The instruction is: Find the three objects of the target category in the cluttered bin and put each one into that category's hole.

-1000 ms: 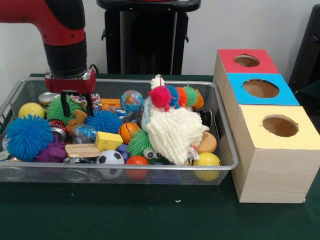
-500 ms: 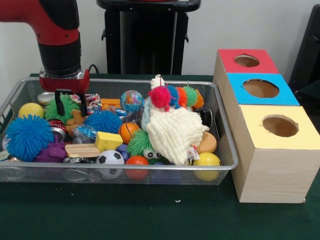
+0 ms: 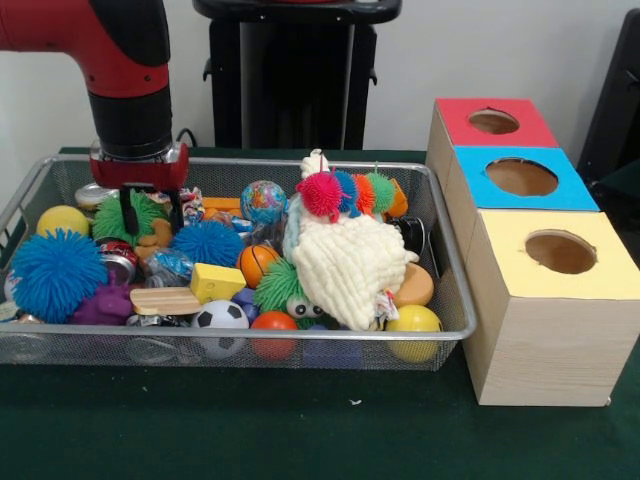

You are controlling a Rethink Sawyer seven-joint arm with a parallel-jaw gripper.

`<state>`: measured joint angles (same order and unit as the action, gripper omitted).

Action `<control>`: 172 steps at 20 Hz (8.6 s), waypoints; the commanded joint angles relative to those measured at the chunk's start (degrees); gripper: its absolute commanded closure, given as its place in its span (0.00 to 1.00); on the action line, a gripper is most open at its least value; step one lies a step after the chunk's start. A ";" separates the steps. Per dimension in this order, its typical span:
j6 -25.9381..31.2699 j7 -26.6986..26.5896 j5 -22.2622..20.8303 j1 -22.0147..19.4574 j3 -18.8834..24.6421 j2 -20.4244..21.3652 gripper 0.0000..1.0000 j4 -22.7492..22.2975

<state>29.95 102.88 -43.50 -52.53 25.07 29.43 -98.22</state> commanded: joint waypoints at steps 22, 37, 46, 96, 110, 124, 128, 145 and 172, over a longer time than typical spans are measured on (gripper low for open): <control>-8.60 2.23 2.46 -1.68 2.17 -5.17 0.00 -0.75; -11.49 4.21 6.65 -2.65 2.83 -5.65 0.00 -2.39; -15.44 4.11 6.87 -3.67 4.43 -5.99 1.00 -3.26; 0.46 6.29 38.85 -4.01 11.71 8.06 1.00 -14.68; -4.74 8.32 40.66 0.41 9.45 6.86 1.00 -14.80; -7.89 11.35 42.17 5.36 7.34 6.44 1.00 -13.84; -8.72 12.88 43.24 7.26 6.77 7.59 1.00 -14.79; -6.37 13.82 49.88 15.30 5.79 10.50 1.00 -19.78; -5.19 11.49 58.97 14.74 9.76 14.60 1.00 -26.20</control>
<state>23.66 102.89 10.54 -36.63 31.63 40.91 -119.06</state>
